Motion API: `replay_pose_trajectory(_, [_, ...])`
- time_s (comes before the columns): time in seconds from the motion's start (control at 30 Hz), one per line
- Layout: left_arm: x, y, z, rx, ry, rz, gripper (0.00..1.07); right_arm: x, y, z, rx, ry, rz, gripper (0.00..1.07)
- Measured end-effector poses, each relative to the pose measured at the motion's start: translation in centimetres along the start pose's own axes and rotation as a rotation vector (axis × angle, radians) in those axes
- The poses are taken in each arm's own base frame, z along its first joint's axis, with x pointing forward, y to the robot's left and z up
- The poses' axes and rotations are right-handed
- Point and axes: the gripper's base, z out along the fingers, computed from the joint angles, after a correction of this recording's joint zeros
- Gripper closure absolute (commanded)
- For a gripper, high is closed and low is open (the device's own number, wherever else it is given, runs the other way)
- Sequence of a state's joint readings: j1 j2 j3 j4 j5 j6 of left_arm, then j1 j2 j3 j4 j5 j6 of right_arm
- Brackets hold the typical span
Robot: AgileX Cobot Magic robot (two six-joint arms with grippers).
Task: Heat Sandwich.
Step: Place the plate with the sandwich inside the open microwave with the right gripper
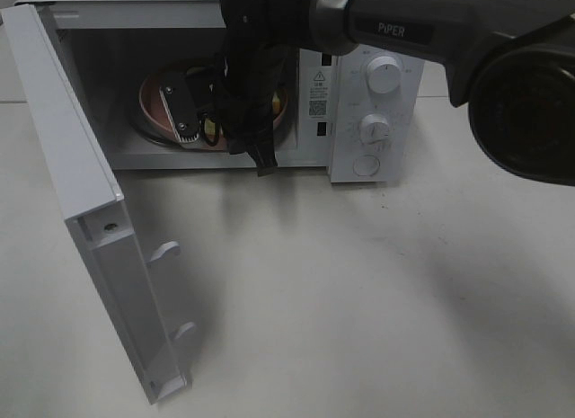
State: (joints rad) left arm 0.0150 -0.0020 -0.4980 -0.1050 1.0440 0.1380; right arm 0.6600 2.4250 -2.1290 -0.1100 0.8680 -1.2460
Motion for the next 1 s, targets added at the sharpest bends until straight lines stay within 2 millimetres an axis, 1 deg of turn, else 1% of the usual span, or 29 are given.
replay_pose_trajectory(0.13, [0.0, 0.0, 0.0, 0.0, 0.0, 0.0, 0.05, 0.16, -0.19, 0.07, 0.008, 0.0, 0.012, 1.04])
replay_pose_trajectory(0.27, [0.0, 0.0, 0.0, 0.0, 0.0, 0.0, 0.05, 0.43, -0.13, 0.64, 0.004, 0.006, 0.023, 1.04])
replay_pose_trajectory(0.47, [0.0, 0.0, 0.0, 0.0, 0.0, 0.0, 0.05, 0.59, -0.22, 0.6, 0.01, 0.008, 0.028, 1.01])
replay_pose_trajectory(0.5, [0.0, 0.0, 0.0, 0.0, 0.0, 0.0, 0.05, 0.59, -0.23, 0.6, 0.011, 0.008, 0.031, 1.0])
replay_pose_trajectory(0.57, [0.0, 0.0, 0.0, 0.0, 0.0, 0.0, 0.05, 0.55, -0.39, 0.58, 0.026, 0.003, 0.033, 0.93])
replay_pose_trajectory(0.6, [0.0, 0.0, 0.0, 0.0, 0.0, 0.0, 0.05, 0.55, -0.39, 0.58, 0.026, 0.003, 0.033, 0.93])
replay_pose_trajectory(0.63, [0.0, 0.0, 0.0, 0.0, 0.0, 0.0, 0.05, 0.54, -0.43, 0.55, 0.03, 0.002, 0.033, 0.9])
replay_pose_trajectory(0.67, [0.0, 0.0, 0.0, 0.0, 0.0, 0.0, 0.05, 0.52, -0.52, 0.53, 0.038, 0.0, 0.034, 0.8])
replay_pose_trajectory(0.73, [0.0, 0.0, 0.0, 0.0, 0.0, 0.0, 0.05, 0.48, -0.63, 0.53, 0.05, -0.004, 0.035, 0.66])
replay_pose_trajectory(0.77, [0.0, 0.0, 0.0, 0.0, 0.0, 0.0, 0.05, 0.48, -0.63, 0.53, 0.05, -0.004, 0.035, 0.66])
replay_pose_trajectory(0.8, [0.0, 0.0, 0.0, 0.0, 0.0, 0.0, 0.05, 0.48, -0.67, 0.52, 0.054, -0.005, 0.036, 0.59])
replay_pose_trajectory(0.83, [0.0, 0.0, 0.0, 0.0, 0.0, 0.0, 0.05, 0.47, -0.69, 0.52, 0.057, -0.006, 0.05, 0.44])
replay_pose_trajectory(0.9, [0.0, 0.0, 0.0, 0.0, 0.0, 0.0, 0.05, 0.4, -0.74, 0.52, 0.062, -0.014, 0.063, 0.32])
replay_pose_trajectory(0.93, [0.0, 0.0, 0.0, 0.0, 0.0, 0.0, 0.05, 0.4, -0.74, 0.52, 0.062, -0.014, 0.063, 0.32])
replay_pose_trajectory(0.97, [0.0, 0.0, 0.0, 0.0, 0.0, 0.0, 0.05, 0.31, -0.81, 0.51, 0.069, -0.025, 0.081, 0.23])
replay_pose_trajectory(1.0, [0.0, 0.0, 0.0, 0.0, 0.0, 0.0, 0.05, 0.3, -0.83, 0.51, 0.071, -0.027, 0.087, 0.2])
